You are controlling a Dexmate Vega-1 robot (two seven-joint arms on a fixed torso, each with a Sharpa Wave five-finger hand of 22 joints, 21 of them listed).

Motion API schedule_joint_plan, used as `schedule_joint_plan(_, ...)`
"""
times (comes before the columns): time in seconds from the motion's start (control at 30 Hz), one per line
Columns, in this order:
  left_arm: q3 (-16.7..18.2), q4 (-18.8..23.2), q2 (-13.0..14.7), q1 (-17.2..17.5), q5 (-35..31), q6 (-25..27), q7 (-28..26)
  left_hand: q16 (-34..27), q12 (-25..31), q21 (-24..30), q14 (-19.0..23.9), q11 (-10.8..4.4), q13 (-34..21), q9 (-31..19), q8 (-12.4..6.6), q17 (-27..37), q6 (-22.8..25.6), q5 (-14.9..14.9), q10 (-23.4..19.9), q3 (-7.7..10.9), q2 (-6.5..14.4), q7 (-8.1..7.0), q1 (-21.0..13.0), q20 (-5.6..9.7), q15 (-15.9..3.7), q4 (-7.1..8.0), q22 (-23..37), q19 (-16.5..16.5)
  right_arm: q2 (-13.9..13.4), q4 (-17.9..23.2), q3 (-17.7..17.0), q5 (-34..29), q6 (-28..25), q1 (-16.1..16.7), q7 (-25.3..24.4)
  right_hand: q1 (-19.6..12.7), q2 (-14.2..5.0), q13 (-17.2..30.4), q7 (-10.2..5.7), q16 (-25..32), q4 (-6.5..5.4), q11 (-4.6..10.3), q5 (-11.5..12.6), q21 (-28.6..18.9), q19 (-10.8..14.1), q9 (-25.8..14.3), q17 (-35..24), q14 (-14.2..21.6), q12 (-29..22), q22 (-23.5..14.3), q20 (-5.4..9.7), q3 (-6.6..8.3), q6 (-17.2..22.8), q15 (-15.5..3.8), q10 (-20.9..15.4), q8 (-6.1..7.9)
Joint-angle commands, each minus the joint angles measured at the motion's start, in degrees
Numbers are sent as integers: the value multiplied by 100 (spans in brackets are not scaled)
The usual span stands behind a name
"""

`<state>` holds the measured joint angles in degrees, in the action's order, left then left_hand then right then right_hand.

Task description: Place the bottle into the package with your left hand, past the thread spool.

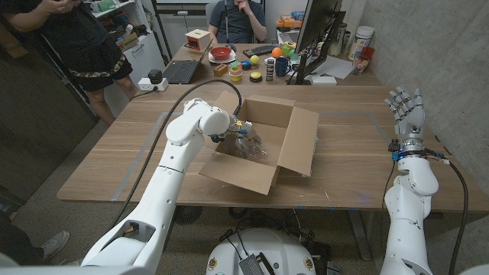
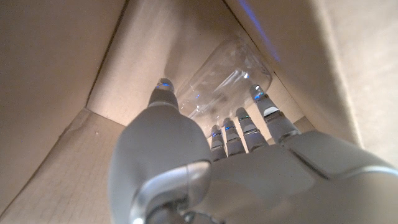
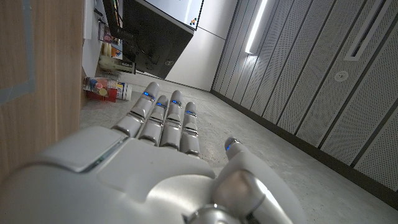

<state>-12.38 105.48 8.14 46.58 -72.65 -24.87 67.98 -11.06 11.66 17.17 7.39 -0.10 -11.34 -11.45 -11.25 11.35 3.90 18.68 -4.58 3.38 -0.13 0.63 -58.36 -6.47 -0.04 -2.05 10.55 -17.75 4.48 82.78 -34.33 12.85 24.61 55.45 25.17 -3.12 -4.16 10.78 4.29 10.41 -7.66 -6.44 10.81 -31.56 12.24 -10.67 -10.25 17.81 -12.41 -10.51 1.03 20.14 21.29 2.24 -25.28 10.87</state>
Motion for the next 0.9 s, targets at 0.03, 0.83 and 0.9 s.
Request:
schedule_joint_plan(0.03, 78, 221, -65, 16, 92, 14, -3, -30, 37, -10, 60, 63, -28, -11, -29, 18, 43, 61, -49, -9, 56, -8, -29, 11, 31, -6, 17, -17, -4, 42, -2, 23, -15, 24, 26, 55, 2, 17, 33, 30, -2, -2, 41, 22, 41, -19, -10, 68, -27, -15, -14, -24, 14, -2, -67, 27)
schedule_joint_plan(0.83, 330, 726, -222, 33, 369, 59, -54, -43, 57, -31, 95, 90, -30, -10, -51, 8, 70, 73, -100, -103, 33, 44, -1, 80, 46, 10, 20, -71, 12, 28, -13, 61, 15, 40, 37, 58, 12, 17, 33, 30, 0, 1, 45, 44, 54, -18, -9, 77, -27, -16, -20, -44, 14, -10, -76, 27)
schedule_joint_plan(0.9, 326, 746, -222, 28, 381, 44, -44, -47, 57, -28, 106, 87, -30, -10, -57, 7, 85, 75, -103, -108, 35, 38, -3, 91, 45, 10, 20, -87, 8, 20, -9, 62, 11, 36, 44, 59, 12, 17, 31, 30, 0, 1, 45, 45, 57, -18, -9, 78, -28, -16, -20, -46, 16, -13, -78, 28)
